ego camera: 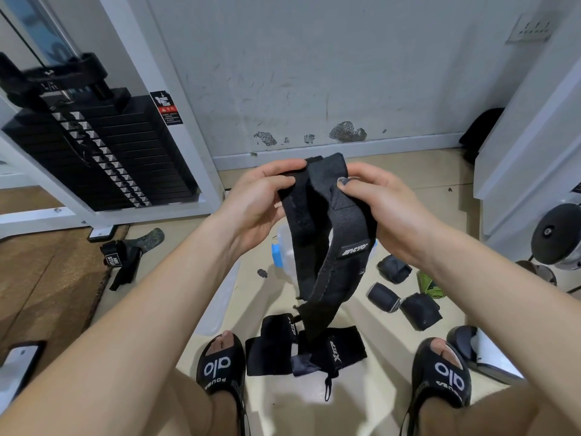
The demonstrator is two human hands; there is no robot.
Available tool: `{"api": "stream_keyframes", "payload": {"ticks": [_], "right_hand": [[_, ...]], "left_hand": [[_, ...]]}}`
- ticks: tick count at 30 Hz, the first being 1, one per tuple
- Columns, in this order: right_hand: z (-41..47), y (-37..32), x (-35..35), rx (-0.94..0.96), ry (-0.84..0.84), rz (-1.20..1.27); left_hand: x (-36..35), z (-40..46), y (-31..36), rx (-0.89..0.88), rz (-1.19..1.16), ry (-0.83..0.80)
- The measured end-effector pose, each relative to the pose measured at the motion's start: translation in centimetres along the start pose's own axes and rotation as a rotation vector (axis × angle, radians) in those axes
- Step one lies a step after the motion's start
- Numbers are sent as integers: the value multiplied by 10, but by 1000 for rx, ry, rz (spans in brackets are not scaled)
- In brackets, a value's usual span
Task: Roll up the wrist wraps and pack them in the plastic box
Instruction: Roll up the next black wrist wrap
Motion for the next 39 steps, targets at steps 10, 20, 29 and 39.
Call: {"api": "stream_keyframes", "payload": {"ticks": [10,20,29,39], "right_hand": [[-2,10,-14,41,-23,-60],[1,18,-5,-28,136,-72],[0,17,-3,-16,192,-209],[-9,-2,-19,186,88,-260]], "left_hand": [[-10,-3,6,-85,-27,-30],[-12,-4,5,-95,-15,-33],[-16,-9,4,-91,69,-20],[-18,-6,-1,-22,-63,-6]]}}
Point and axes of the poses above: each hand's wrist, its own z-axis towards the middle knuckle, its own x-axis out of the back of the hand, y = z × x, the point moved 7 cm from there along z, towards the middle knuckle, and after that the axes turned 1 degree about -x, right-handed, at the moved point
